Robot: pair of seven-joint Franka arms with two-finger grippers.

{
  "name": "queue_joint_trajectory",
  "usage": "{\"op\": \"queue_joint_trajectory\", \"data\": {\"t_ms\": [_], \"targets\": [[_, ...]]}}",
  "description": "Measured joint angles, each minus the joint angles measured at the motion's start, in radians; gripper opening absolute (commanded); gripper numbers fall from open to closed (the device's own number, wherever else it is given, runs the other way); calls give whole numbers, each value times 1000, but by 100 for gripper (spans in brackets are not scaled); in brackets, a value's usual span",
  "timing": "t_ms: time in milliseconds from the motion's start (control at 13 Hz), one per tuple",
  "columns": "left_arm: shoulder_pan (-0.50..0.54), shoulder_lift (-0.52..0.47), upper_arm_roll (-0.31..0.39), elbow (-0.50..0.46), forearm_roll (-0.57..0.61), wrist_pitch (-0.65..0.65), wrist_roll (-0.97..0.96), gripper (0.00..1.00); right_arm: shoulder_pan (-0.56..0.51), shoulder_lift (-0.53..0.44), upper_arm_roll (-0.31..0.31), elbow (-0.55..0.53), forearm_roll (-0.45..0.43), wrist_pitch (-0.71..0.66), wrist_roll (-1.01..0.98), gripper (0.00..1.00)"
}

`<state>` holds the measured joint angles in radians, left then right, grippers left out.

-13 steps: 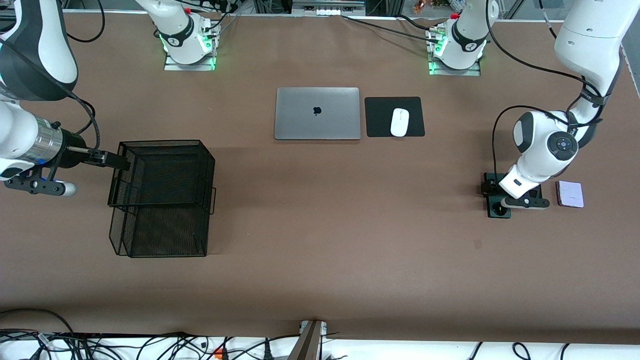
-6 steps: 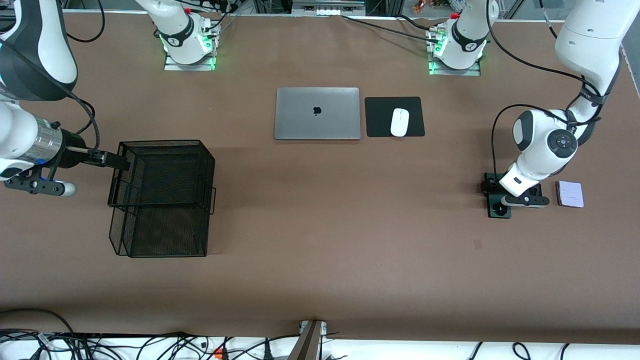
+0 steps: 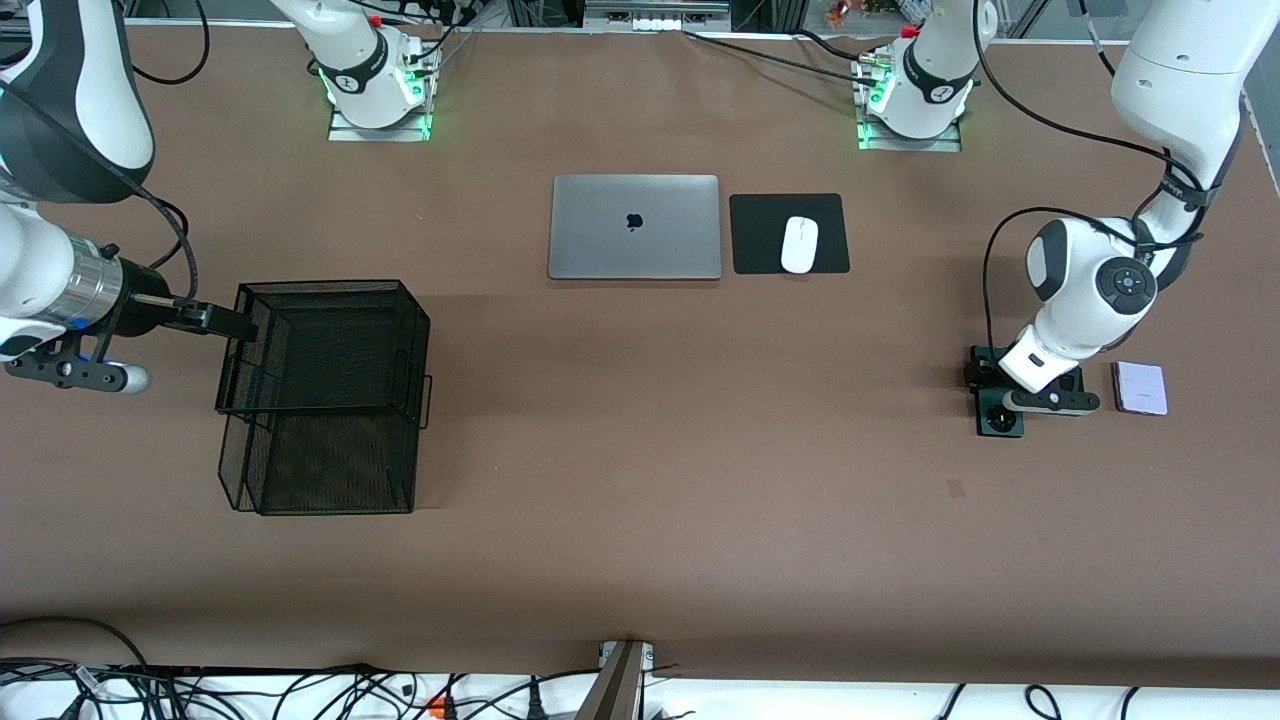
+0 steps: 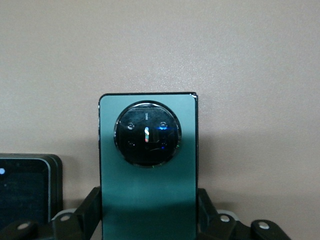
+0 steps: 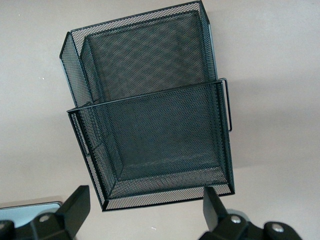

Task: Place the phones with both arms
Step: 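Carry the green phone with the left gripper toward the laptop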

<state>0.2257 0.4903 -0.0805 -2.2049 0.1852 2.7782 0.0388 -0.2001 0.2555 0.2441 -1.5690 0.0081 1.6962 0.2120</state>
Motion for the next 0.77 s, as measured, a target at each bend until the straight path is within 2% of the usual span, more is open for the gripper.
{"op": "queue_joint_trajectory", "data": {"t_ms": [154, 463, 617, 771], "targets": [[2, 6, -17, 39, 0, -41, -5, 0, 2, 0, -1, 0, 0, 0, 0, 100], [-20, 11, -79, 197, -65, -176, -37, 0, 5, 0, -2, 0, 0, 0, 0, 100], [-86, 21, -89, 242, -84, -199, -123, 0, 16, 0, -7, 0, 0, 0, 0, 100], [-194, 38, -95, 276, -85, -223, -278, 0, 21, 0, -12, 0, 0, 1, 0, 100]]}}
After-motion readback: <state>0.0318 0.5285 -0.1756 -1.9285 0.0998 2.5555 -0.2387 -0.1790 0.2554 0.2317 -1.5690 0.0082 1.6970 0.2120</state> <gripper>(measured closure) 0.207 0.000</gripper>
